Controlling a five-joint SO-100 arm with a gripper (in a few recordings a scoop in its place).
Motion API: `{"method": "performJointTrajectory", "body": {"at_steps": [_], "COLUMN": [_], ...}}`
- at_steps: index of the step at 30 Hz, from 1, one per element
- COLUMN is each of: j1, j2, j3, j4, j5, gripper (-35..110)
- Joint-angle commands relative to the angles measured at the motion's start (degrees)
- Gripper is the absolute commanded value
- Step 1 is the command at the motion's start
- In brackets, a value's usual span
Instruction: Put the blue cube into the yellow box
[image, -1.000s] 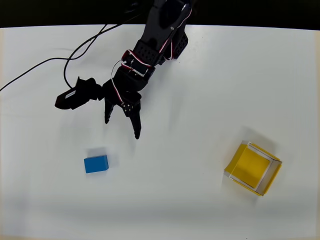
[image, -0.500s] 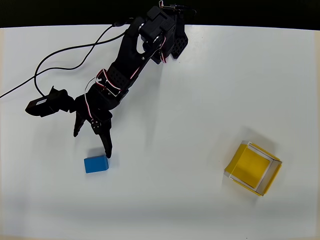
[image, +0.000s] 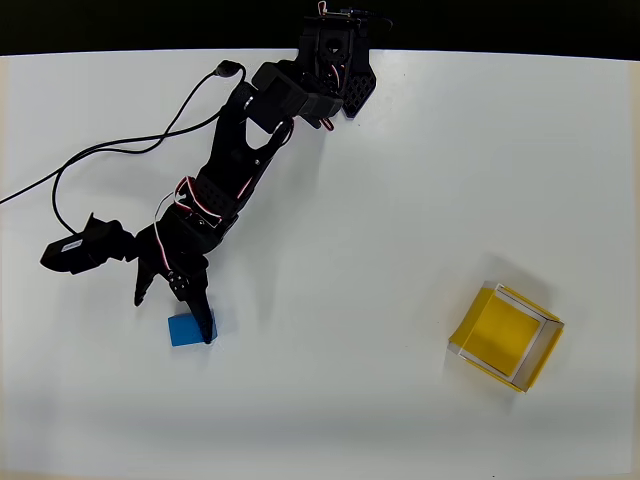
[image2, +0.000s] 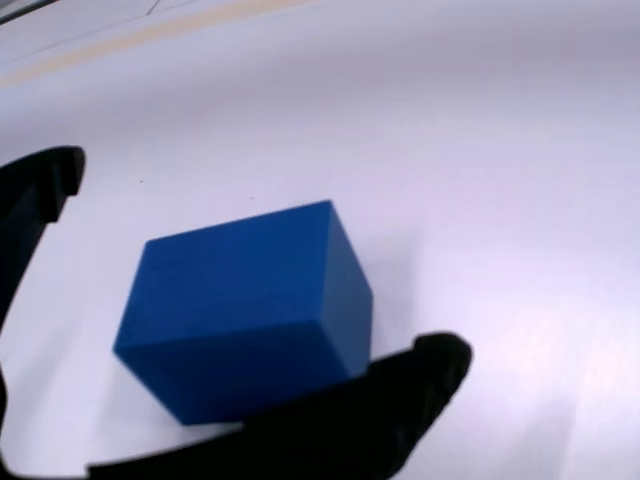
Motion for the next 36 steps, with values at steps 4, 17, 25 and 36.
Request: {"method": "performJointTrajectory", "body": {"at_steps": [4,17,25,36], "j1": [-1.67,-4.83,-4.92,-4.57], "j2": [-1.58,-5.45,-6.68,-7.29], "j3": [-10.90,-12.04,-11.95,-11.95], "j4": [-3.25,-4.31,-2.81,-0.35], "j5": [-2.64,-5.19,-5.71,-6.50], "gripper": [67,66,64,55]}}
